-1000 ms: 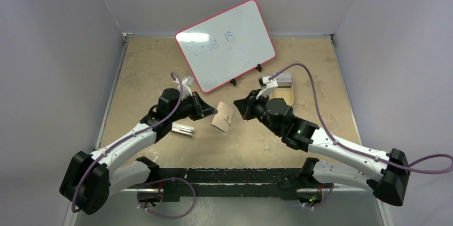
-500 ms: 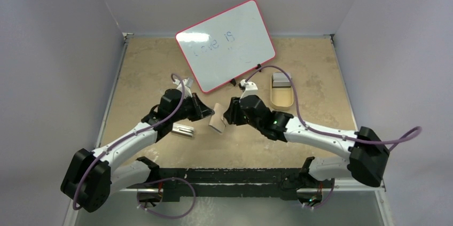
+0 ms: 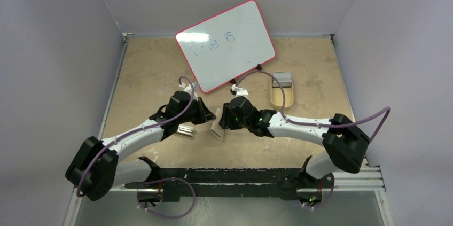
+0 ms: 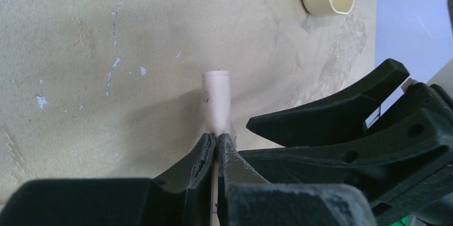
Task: Put the credit cards into the card holder
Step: Open the card holder at the center of the board.
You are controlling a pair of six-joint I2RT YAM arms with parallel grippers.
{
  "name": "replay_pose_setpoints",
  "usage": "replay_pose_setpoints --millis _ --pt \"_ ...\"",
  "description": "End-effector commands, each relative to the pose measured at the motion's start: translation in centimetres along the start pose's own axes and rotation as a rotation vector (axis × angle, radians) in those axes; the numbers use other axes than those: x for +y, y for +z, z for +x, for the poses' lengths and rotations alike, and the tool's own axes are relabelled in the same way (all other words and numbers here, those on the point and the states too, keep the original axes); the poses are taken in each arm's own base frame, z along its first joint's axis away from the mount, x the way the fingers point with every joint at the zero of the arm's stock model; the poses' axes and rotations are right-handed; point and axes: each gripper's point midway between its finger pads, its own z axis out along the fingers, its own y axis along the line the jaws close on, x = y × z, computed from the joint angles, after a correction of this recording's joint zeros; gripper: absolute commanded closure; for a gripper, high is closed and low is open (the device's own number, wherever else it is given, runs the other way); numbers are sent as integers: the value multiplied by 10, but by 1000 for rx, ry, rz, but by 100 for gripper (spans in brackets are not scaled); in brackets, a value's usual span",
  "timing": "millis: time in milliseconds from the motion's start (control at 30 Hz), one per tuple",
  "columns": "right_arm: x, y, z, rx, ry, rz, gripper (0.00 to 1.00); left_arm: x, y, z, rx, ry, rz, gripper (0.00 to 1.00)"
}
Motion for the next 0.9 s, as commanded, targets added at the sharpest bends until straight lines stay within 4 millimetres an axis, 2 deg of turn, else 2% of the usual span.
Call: replay_pose_setpoints --millis 0,167,300,567,700,767,867 --pt "11 13 -3 3 44 -8 55 -13 3 -12 -59 44 44 100" --pt "-13 30 9 13 39 87 61 -9 5 -8 -48 47 34 100" --pt "-30 37 14 1 38 162 74 -8 6 -5 -38 47 32 100" --pt "-65 34 13 -37 33 278 100 3 6 0 -11 55 -18 100" --pt "-76 28 10 -48 63 283 100 8 5 1 -8 63 -46 100" --pt "-73 25 7 -48 61 252 100 5 5 0 -7 60 -36 100" --pt "-44 14 -7 -62 45 121 98 0 5 -1 -9 53 -14 100"
